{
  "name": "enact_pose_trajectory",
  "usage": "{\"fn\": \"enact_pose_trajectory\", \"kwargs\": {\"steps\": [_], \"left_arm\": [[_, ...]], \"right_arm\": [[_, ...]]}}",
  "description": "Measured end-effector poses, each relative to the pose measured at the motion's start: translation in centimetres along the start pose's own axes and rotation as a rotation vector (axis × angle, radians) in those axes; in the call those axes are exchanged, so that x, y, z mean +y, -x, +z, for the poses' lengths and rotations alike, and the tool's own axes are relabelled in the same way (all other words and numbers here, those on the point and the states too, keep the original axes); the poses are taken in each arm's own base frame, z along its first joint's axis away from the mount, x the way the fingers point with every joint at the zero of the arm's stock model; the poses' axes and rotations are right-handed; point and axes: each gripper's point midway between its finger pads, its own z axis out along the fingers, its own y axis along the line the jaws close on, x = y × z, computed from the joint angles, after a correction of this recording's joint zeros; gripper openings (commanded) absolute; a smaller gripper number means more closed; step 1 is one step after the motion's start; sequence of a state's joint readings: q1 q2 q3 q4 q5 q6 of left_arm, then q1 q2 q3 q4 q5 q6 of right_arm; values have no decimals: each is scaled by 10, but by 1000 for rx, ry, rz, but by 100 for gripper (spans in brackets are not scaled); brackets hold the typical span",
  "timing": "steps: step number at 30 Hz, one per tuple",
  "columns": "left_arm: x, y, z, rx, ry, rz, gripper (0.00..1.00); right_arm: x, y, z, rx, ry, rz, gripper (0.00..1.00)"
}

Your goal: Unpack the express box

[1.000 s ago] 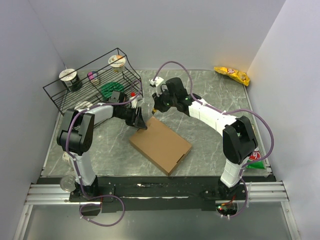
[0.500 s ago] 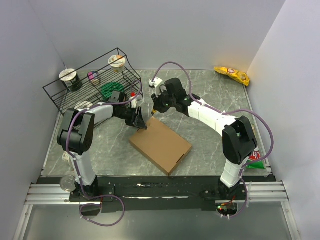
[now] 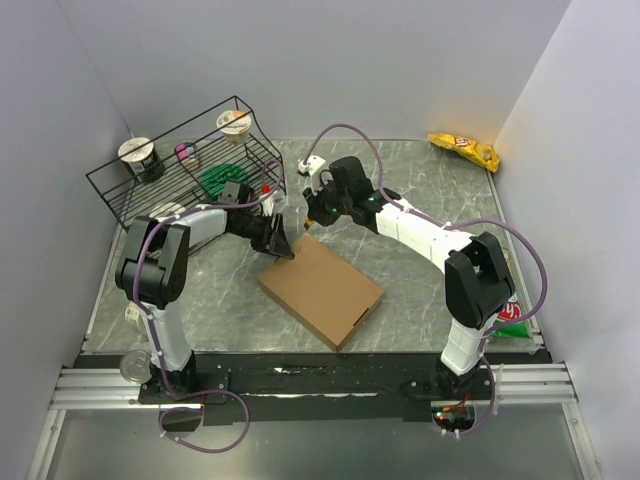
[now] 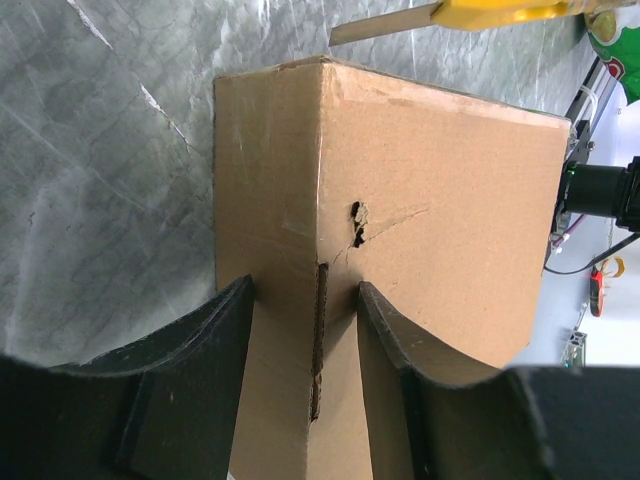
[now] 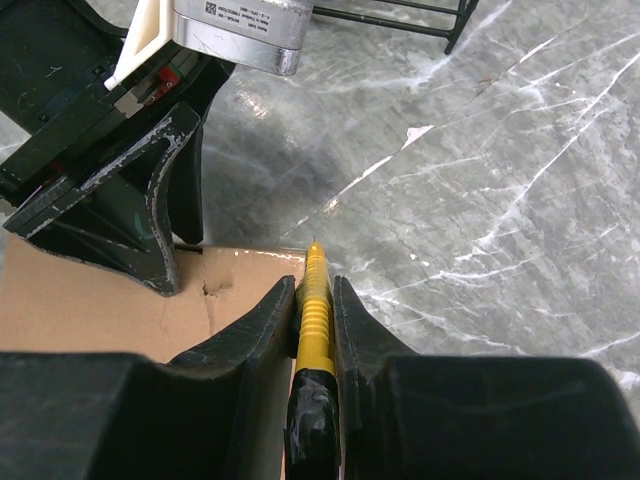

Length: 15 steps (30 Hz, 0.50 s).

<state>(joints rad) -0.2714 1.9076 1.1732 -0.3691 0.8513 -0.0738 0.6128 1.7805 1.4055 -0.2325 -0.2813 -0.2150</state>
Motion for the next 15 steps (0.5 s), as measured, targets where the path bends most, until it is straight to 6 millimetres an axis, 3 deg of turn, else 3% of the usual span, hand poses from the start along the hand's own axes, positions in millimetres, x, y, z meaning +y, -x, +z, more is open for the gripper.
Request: {"fn": "enact_pose_trajectory", "kwargs": {"steps": [15], "left_arm": [[0,0,0,2,-1,-4,49]], "right_arm": [[3,-4,0,15,17,6,0]]}}
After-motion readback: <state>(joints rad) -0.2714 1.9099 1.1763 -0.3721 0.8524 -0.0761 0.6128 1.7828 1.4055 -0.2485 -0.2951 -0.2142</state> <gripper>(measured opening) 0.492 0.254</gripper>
